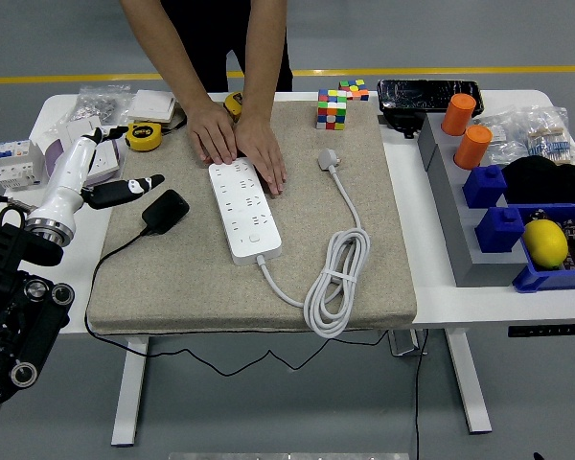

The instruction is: Pick up the plug,place it near the board,insert it into the board,press the button

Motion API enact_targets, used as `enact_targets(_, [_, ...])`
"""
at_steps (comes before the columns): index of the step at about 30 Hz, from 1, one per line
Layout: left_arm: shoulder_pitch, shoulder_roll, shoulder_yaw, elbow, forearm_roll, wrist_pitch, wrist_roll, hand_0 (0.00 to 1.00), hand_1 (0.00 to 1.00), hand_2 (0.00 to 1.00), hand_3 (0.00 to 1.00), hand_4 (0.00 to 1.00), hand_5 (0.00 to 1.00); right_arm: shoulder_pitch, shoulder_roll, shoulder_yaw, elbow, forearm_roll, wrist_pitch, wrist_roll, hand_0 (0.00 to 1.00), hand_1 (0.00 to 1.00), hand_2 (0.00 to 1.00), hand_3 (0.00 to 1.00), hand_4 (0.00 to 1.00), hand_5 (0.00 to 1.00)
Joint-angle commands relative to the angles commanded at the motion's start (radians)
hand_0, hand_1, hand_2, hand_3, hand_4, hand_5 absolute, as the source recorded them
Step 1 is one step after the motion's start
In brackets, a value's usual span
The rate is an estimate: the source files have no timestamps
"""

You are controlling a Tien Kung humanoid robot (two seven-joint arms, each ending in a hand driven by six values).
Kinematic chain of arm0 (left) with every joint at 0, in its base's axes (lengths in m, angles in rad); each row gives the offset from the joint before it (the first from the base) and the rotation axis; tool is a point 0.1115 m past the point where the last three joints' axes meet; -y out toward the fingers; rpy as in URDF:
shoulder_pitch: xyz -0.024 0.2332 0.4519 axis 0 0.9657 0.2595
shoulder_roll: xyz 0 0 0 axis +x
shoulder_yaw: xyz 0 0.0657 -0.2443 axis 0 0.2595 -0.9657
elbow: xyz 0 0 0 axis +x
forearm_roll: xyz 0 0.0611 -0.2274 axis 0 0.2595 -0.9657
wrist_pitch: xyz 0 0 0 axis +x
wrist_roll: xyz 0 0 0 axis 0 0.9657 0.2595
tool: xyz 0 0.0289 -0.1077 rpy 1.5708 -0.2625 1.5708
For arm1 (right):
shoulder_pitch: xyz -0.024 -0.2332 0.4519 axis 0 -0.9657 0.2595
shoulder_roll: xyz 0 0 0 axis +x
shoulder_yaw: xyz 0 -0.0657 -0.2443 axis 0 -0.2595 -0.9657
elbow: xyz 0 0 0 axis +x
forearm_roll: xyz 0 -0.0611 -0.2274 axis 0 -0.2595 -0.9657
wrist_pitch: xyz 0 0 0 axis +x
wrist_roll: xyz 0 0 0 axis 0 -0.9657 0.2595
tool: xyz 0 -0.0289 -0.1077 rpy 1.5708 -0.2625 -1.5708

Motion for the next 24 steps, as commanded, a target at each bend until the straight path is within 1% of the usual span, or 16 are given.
enact_targets(4, [-0.017, -0.009, 0.027, 0.032, 0.007, -0.016, 0.01, 0.998, 0.998, 0.904, 0.876, 0.998, 0.321, -0.001, -0.001, 0.0, 0.0, 0.0, -0.001, -0.002, 0.934, 0.855, 0.803, 0.807, 0.998, 0.976])
enact_targets(5, [-0.022, -0.013, 0.036, 0.045, 0.007, -0.029, 0.018, 0.998, 0.998, 0.998, 0.998, 0.998, 0.552, -0.002, -0.001, 0.0, 0.0, 0.001, 0.0, -0.002, 0.935, 0.854, 0.803, 0.807, 0.998, 0.979])
enact_targets(6, [-0.028, -0.018, 0.044, 0.061, 0.007, -0.041, 0.026, 0.998, 0.998, 0.998, 0.998, 0.998, 0.552, -0.002, -0.001, -0.002, 0.0, 0.001, 0.0, -0.002, 0.935, 0.854, 0.803, 0.807, 0.998, 0.979])
enact_targets(7, [-0.033, -0.022, 0.051, 0.075, 0.006, -0.043, 0.028, 0.998, 0.998, 0.998, 0.998, 0.998, 0.552, -0.001, -0.001, -0.003, 0.0, 0.002, 0.0, -0.002, 0.935, 0.854, 0.803, 0.807, 0.998, 0.979])
enact_targets(10, [-0.041, -0.033, 0.062, 0.103, 0.003, -0.036, 0.023, 0.998, 0.998, 0.998, 0.998, 0.998, 0.552, 0.0, -0.001, -0.007, 0.0, 0.004, 0.001, -0.002, 0.935, 0.854, 0.803, 0.807, 0.998, 0.979])
enact_targets(11, [-0.045, -0.038, 0.066, 0.115, 0.003, -0.031, 0.02, 0.998, 0.998, 0.998, 0.998, 0.998, 0.578, 0.0, -0.001, -0.008, 0.0, 0.004, 0.002, -0.002, 0.934, 0.854, 0.802, 0.808, 0.998, 0.984])
enact_targets(16, [-0.063, -0.055, 0.082, 0.177, 0.006, 0.01, 0.003, 0.998, 0.998, 0.998, 0.998, 0.998, 0.578, 0.002, -0.004, -0.013, 0.0, 0.003, 0.002, -0.002, 0.934, 0.854, 0.802, 0.808, 0.998, 0.984])
enact_targets(17, [-0.067, -0.059, 0.083, 0.192, 0.012, 0.018, 0.0, 0.998, 0.998, 0.998, 0.998, 0.998, 0.557, 0.003, -0.005, -0.013, 0.0, 0.003, 0.002, -0.003, 0.934, 0.854, 0.802, 0.807, 0.998, 0.99])
enact_targets(22, [-0.085, -0.072, 0.087, 0.245, 0.047, 0.046, -0.008, 0.998, 0.998, 0.998, 0.998, 0.998, 0.557, 0.005, -0.007, -0.017, 0.0, 0.006, 0.002, -0.003, 0.934, 0.854, 0.802, 0.807, 0.998, 0.99])
enact_targets(23, [-0.089, -0.074, 0.088, 0.256, 0.055, 0.052, -0.01, 0.998, 0.998, 0.998, 0.998, 0.998, 0.517, 0.005, -0.007, -0.017, 0.0, 0.006, 0.002, -0.003, 0.934, 0.854, 0.802, 0.807, 0.998, 0.99])
enact_targets(24, [-0.091, -0.075, 0.089, 0.263, 0.061, 0.057, -0.011, 0.998, 0.998, 0.998, 0.998, 0.998, 0.517, 0.005, -0.007, -0.017, 0.0, 0.006, 0.002, -0.003, 0.935, 0.854, 0.802, 0.804, 0.998, 0.993])
